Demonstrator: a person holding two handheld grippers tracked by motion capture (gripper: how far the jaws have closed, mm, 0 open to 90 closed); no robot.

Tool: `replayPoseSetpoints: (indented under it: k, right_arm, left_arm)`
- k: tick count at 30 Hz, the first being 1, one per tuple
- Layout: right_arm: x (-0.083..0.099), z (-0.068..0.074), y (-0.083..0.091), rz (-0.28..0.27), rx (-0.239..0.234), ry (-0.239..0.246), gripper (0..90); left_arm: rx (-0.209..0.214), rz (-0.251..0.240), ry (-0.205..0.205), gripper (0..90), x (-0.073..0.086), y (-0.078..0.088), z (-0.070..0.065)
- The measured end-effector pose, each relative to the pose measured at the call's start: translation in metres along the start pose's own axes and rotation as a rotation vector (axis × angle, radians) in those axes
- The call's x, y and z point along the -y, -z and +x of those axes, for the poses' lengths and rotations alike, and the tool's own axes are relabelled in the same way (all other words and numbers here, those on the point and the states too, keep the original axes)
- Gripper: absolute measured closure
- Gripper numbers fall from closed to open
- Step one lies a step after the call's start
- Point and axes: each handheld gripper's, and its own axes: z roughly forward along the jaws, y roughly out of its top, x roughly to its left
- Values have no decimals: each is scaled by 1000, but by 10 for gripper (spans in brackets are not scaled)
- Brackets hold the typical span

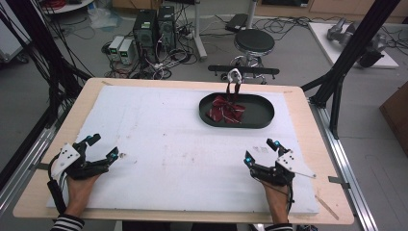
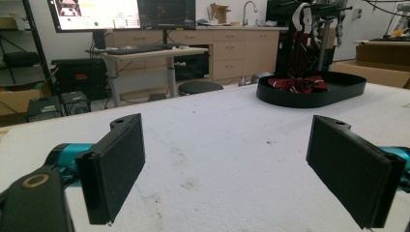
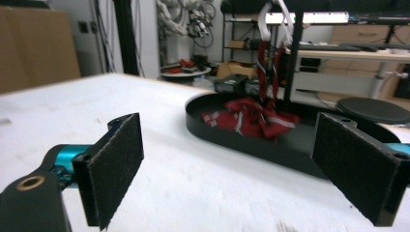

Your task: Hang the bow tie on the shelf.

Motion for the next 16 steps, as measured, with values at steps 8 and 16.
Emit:
replayPoseSetpoints:
  k: [8,16]
  right_arm:
    - [19,-1,1,8,3,-2,106]
    - [20,-1,2,0,8,-10,106]
  left_arm:
    - [-12,-13,-9,141,0,3,-4]
    - [-18,-12,-13,140,0,4,-5]
